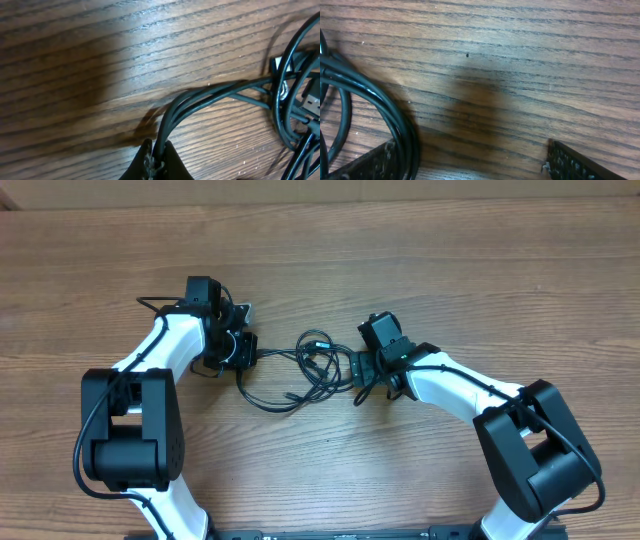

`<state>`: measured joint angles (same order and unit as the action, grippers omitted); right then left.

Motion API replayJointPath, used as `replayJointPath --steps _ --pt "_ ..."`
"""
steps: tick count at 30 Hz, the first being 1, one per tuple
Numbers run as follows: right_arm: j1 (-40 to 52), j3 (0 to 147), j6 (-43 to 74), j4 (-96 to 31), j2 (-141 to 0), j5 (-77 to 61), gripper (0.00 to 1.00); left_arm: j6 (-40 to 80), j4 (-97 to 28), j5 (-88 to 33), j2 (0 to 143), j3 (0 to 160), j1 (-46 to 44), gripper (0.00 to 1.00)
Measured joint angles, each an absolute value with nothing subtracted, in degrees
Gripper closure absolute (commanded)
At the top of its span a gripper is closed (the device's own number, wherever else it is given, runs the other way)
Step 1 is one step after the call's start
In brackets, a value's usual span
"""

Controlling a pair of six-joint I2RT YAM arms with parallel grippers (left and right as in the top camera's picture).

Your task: Untangle cables

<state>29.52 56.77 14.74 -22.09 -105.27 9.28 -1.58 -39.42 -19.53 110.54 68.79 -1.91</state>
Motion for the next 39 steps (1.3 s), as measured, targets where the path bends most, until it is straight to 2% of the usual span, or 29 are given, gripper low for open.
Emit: replayJointPath --steps 4,16,28,29,33,36,39 --pt "29.5 56.77 14.76 -22.09 -105.27 9.28 0.11 0.6 -39.66 -17.96 106.0 67.99 -1.91 0.96" --pt "29.5 56.75 14.74 -22.11 -105.27 9.26 0.11 7.84 -39.03 -12.6 74.67 67.85 -2.57 0.96" --pt "29.5 56.75 14.7 -22.11 -105.27 9.28 0.1 10.48 -44.77 -8.8 74.19 67.83 -2.76 0.96" --pt "29.5 56.75 14.7 -22.11 -105.27 9.26 0.11 11.79 -45.78 -6.98 74.89 67.83 -2.76 0.94" --pt "29.5 56.75 14.7 -22.13 -105.27 9.26 0.1 18.17 -50.11 2.26 77.65 67.83 -2.74 0.68" --pt "29.5 56.75 14.72 -22.09 -105.27 9.28 0.11 20.4 -51.24 6.11 79.53 67.85 -2.61 0.55" --pt "29.5 56.75 14.7 -22.11 -105.27 9.26 0.11 21.8 -52.47 8.05 82.32 67.85 -2.59 0.51"
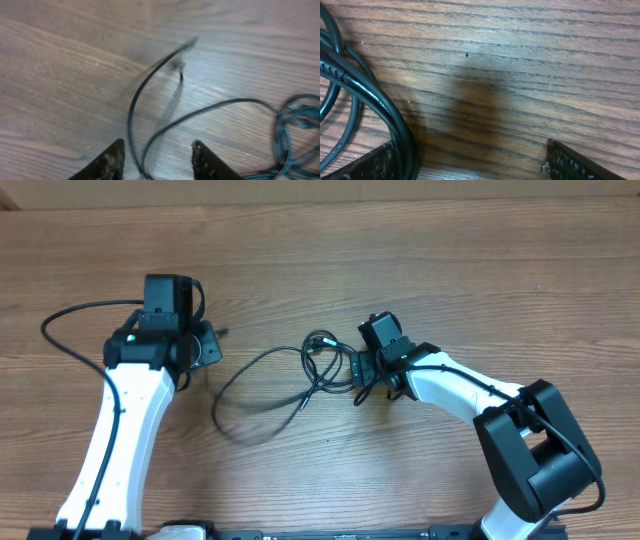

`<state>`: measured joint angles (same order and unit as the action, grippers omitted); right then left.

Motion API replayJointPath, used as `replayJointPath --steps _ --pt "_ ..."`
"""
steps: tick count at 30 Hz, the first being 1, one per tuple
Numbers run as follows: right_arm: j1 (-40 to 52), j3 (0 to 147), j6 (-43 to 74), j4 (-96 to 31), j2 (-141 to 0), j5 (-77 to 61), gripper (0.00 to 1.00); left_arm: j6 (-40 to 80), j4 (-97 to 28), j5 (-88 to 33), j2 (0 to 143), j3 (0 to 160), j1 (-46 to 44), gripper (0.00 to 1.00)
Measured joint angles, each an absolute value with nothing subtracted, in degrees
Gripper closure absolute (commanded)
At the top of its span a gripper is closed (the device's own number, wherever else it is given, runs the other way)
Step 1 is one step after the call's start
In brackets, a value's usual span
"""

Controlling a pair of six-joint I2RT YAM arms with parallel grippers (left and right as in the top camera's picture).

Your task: Untangle cables

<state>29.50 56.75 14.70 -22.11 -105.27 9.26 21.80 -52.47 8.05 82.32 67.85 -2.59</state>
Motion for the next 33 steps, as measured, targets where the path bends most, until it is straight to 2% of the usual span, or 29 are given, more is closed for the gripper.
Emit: replayJointPath --steps 5,9,17,23,33 --pt "29.5 56.75 14.74 -22.06 -105.27 9.26 0.11 20.71 -52.51 6.94 88.33 67.85 -2.59 0.46" --pt "29.5 56.71 14.72 -22.06 -105.27 9.28 0.11 13.78 -49.8 -1.54 91.39 67.85 -2.59 0.46" --pt "29.5 56.71 14.72 -22.09 -105.27 9.28 0.11 2.2 -42.92 -15.16 96.14 67.85 -3.68 0.53" --pt "29.5 56.71 14.7 -22.26 -105.27 9.28 0.11 -2.2 -39.16 -17.04 102.3 67.85 -7.2 0.57" --pt "29.5 56.71 14.74 -22.28 -105.27 9.3 0.11 -4.03 -35.05 -11.86 109.93 67.85 -8.88 0.57"
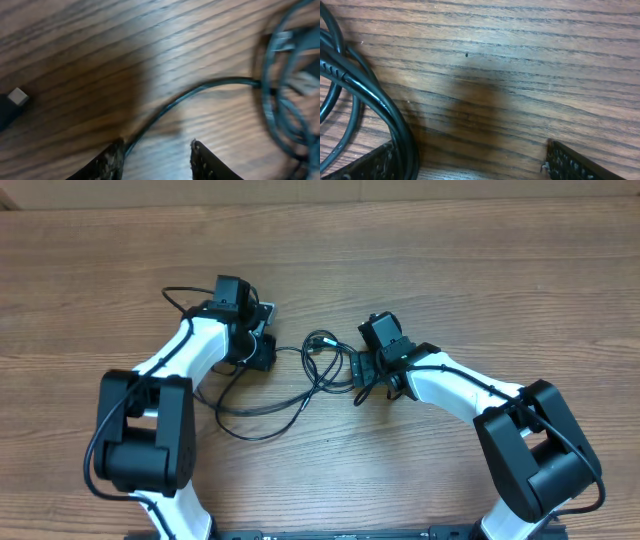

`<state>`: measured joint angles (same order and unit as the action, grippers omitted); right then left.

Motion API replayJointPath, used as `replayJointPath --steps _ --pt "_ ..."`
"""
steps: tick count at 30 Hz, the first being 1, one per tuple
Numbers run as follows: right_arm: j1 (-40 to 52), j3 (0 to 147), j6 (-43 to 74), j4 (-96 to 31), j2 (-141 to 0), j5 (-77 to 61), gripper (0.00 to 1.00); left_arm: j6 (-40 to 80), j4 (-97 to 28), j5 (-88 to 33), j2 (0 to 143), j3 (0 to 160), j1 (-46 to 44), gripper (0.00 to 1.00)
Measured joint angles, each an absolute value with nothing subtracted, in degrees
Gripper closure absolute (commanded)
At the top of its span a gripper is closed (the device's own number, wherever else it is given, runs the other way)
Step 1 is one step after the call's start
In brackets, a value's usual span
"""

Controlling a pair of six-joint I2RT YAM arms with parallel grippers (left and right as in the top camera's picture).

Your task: Untangle cables

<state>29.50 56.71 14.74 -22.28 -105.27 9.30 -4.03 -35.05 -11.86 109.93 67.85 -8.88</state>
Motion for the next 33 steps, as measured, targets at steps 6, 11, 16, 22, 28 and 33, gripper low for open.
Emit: replayJointPath --steps 6,11,16,22,28,33 --pt "29.5 56.71 14.74 -22.28 -105.27 9.3 0.11 -4.75 -34.79 -9.74 110.98 68.49 -8.88 0.83" --pt "29.47 56.71 14.74 -22.28 -105.27 9.28 0.11 -4.84 -35.75 -9.58 112.05 69.65 -8.88 0.96" --pt "29.45 56.71 14.72 -22.28 -105.27 9.28 0.11 -3.68 -36.82 -8.03 112.42 70.37 -9.06 0.96" --pt "29.41 56.71 14.74 -22.31 -105.27 9.28 0.12 10.5 -46.26 3.57 112.97 72.42 -8.62 0.96" --pt "29.39 56.71 14.74 -22.28 -105.27 9.3 0.12 22.0 -55.18 10.11 114.8 74.76 -1.89 0.96" --pt "29.39 56.71 14.74 -22.33 -105.27 9.3 0.12 25.02 -56.16 7.68 115.33 75.77 5.08 0.96"
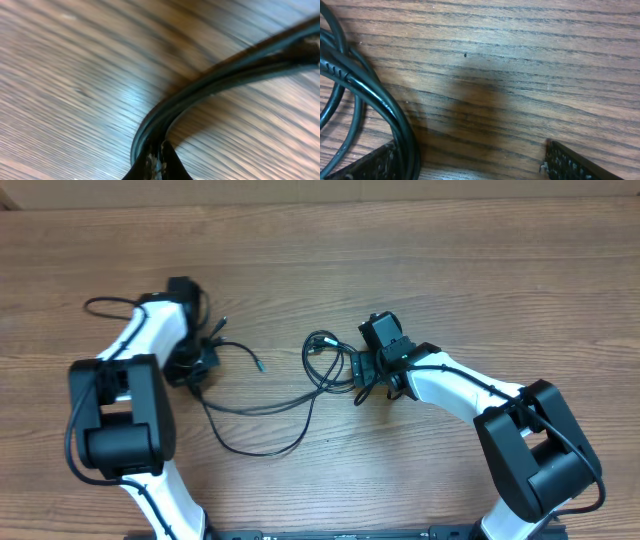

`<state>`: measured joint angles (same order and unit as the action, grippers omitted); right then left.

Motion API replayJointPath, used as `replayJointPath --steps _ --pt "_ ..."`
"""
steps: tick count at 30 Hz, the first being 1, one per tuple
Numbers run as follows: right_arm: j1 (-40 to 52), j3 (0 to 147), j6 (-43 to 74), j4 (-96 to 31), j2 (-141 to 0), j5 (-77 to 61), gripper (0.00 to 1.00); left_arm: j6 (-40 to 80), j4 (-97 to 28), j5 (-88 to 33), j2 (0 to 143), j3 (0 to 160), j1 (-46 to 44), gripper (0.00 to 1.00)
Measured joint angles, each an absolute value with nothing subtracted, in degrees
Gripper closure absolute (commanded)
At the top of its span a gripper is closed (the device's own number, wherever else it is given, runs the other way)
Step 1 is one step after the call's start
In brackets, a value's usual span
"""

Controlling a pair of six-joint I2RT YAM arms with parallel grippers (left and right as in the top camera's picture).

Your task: Untangle cables

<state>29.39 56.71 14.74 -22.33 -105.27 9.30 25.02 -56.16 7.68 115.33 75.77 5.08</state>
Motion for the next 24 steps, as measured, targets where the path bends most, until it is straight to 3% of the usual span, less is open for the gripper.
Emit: replayJointPath --steps 13,20,24 --pt "29.36 56.71 14.74 -22.26 -105.27 9.3 0.12 17.08 -58.33 -11.2 115.15 77.89 8.82 0.95" --pt "29.34 56.71 14.74 -22.31 -105.25 9.32 0.06 15.57 -59.18 -15.42 104.42 80.27 7.6 0.79" --pt "29.19 56.71 14.81 -22.28 -105.25 9.45 0.0 15.2 -61.23 -16.84 98.43 81.67 7.46 0.77"
